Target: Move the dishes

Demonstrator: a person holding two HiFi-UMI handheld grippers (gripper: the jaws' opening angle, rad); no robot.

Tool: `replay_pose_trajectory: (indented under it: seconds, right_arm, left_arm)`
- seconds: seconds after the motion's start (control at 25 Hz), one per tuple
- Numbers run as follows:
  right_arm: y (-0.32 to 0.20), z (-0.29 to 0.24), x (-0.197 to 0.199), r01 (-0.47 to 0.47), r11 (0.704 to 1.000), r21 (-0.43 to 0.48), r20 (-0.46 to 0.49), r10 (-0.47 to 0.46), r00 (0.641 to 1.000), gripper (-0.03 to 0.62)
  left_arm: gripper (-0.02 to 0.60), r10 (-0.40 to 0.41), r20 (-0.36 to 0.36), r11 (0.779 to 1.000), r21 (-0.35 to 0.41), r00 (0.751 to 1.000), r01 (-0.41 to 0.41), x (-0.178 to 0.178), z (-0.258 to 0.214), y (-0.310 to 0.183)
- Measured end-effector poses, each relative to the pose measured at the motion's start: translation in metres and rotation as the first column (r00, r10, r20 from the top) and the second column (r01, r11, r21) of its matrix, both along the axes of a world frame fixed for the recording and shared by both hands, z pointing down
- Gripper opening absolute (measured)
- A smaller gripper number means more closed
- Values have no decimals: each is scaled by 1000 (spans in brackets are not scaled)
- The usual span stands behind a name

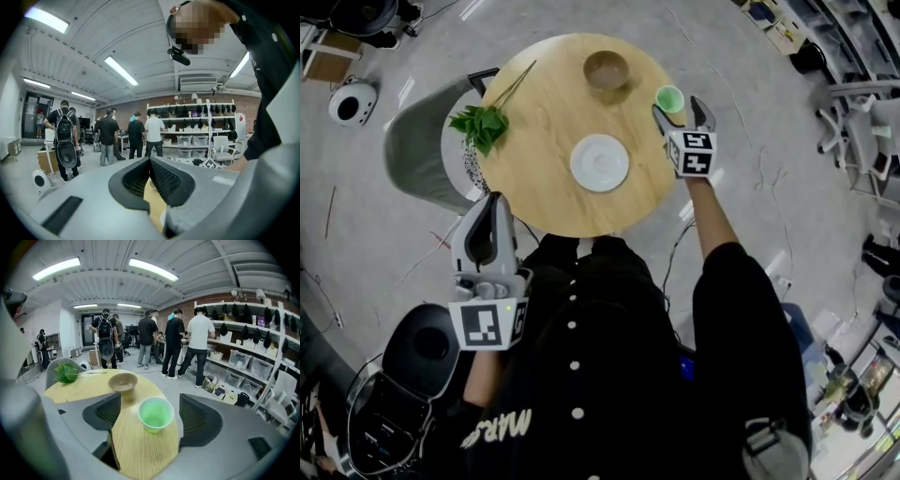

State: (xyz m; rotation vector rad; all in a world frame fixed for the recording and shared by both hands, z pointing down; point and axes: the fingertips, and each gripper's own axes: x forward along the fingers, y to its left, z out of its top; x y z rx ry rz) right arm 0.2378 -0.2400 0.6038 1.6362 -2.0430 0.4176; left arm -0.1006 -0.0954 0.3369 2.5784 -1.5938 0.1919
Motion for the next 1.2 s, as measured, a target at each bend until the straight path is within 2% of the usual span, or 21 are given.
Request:
replay_pose_trajectory:
  seconds: [0.28, 0.68, 0.8, 1.2]
  right_arm:
    - [-20, 50, 7, -31, 992, -120, -2, 31, 1000, 393]
    - [-29, 72, 11, -31, 982, -186, -1, 32, 999, 391]
    - [-31, 73, 11, -40, 980, -194, -11, 39, 999, 361]
    - [-27, 60, 8, -20, 984, -178, -28, 15, 1000, 370]
  left_arm:
    - [3, -13, -15, 1000, -19, 1000, 13, -5, 6, -13]
    - [3, -36, -6, 999, -29, 999, 36, -5, 9, -16]
    - [3, -39, -2, 999, -23, 999, 39, -8, 8, -19]
    - [3, -45, -13, 999, -6, 999, 45, -10, 4, -18]
